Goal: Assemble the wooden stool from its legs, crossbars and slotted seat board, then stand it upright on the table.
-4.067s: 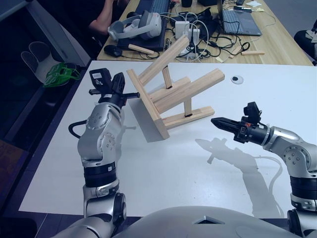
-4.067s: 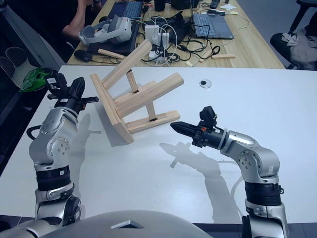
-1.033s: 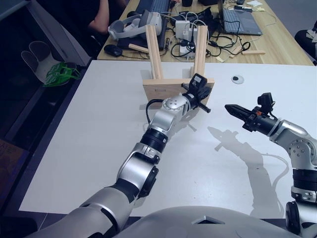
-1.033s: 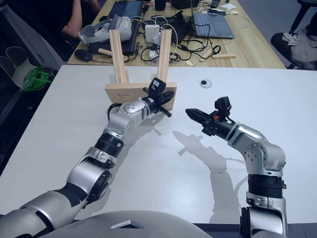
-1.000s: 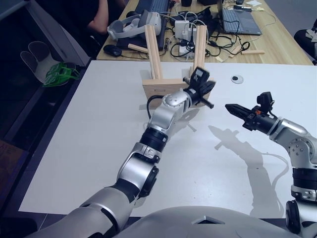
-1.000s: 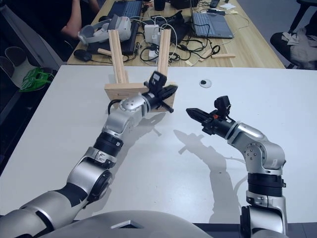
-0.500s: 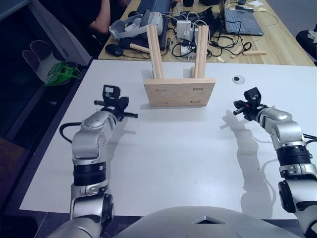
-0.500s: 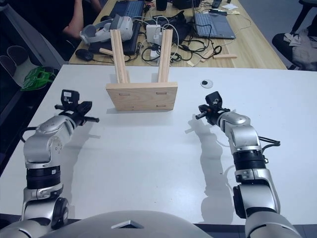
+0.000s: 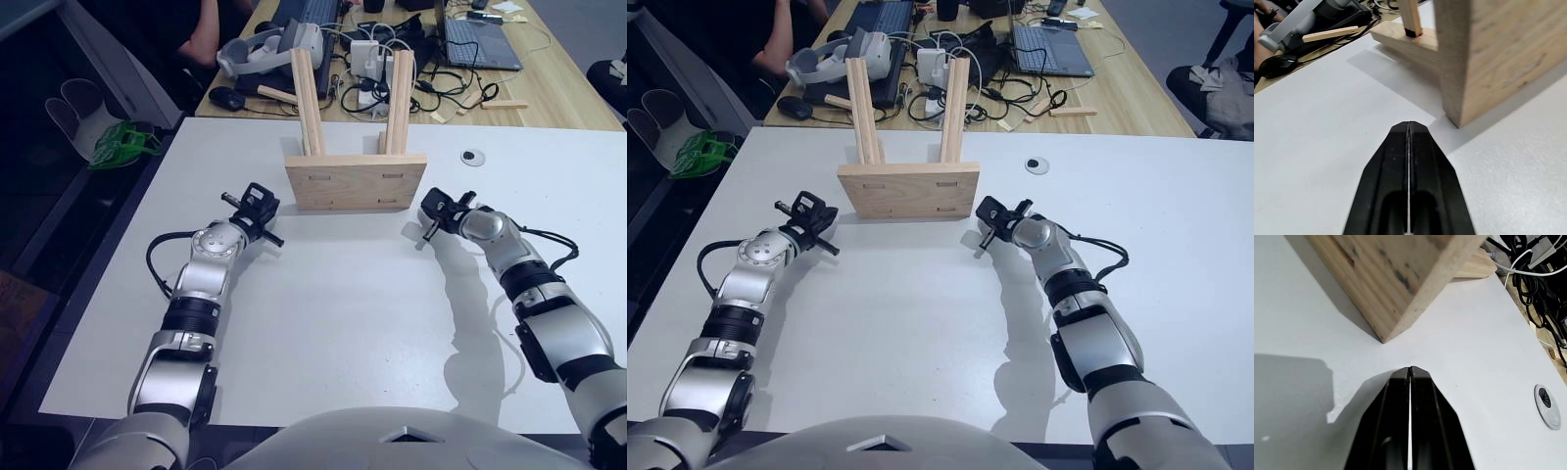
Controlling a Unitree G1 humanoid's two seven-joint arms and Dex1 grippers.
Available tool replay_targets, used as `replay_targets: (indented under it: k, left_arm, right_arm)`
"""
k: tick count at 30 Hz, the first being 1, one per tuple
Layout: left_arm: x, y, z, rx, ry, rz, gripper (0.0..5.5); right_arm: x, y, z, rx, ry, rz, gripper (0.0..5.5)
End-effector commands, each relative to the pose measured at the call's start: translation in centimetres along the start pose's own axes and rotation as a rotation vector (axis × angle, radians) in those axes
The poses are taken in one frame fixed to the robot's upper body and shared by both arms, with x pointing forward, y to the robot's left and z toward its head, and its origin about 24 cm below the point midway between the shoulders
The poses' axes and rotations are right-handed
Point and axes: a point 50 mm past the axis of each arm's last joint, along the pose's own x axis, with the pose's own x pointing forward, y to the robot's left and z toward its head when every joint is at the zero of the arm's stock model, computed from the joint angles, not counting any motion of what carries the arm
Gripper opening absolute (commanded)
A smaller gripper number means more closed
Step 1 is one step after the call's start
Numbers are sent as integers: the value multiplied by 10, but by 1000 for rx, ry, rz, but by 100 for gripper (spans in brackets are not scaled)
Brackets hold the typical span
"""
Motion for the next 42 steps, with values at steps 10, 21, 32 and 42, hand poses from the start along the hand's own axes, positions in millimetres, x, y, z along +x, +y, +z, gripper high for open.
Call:
replay_targets:
  k: [10, 21, 32, 42]
  left_arm:
    - [15, -12, 19, -43, -6, -32, 2]
    - [17, -18, 27, -57, -78, -104, 2]
    - [12, -28, 26, -63, -83, -172, 2]
    - [-9, -43, 30, -72, -96, -238, 2]
  right_arm:
    - [6, -27, 29, 14, -78, -204, 0]
    - [7, -20, 39, -28, -165, -105, 0]
    - [0, -11, 30, -18, -215, 0, 0]
    - [-10, 2, 28, -16, -273, 64, 0]
